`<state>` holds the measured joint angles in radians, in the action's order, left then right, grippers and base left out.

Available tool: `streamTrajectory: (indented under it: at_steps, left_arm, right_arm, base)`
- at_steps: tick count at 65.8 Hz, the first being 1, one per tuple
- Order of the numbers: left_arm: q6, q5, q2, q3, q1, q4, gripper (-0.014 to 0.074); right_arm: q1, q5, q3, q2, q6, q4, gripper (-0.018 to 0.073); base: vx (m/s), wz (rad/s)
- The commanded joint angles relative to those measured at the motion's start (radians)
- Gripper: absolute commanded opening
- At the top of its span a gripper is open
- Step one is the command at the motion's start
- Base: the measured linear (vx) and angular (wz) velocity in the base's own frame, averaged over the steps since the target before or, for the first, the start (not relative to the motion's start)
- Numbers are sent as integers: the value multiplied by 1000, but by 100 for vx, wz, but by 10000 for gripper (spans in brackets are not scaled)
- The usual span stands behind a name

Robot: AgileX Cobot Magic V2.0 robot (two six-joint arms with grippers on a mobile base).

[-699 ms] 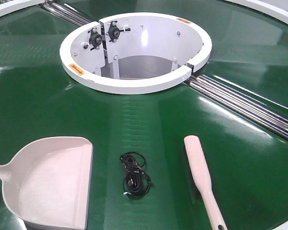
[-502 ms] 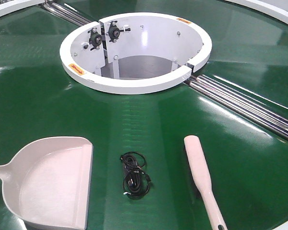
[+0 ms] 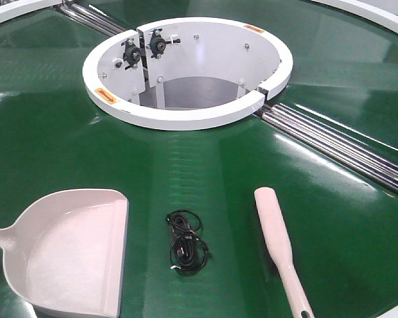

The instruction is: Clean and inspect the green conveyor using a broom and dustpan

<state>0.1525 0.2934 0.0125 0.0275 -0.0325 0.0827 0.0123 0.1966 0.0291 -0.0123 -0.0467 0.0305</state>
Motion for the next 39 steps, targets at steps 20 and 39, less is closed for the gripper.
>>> streamTrajectory:
  at_steps: [20, 39]
  left_arm:
    - [-6, -86, 15, 23, 3, 4, -22]
    - [-6, -155, 15, 22, 3, 4, -22]
  right_arm:
    - [-6, -75, 12, -5, 37, 24, -5]
    - [-6, -93, 12, -5, 37, 24, -5]
  base:
    - [0, 0]
    - [0, 0]
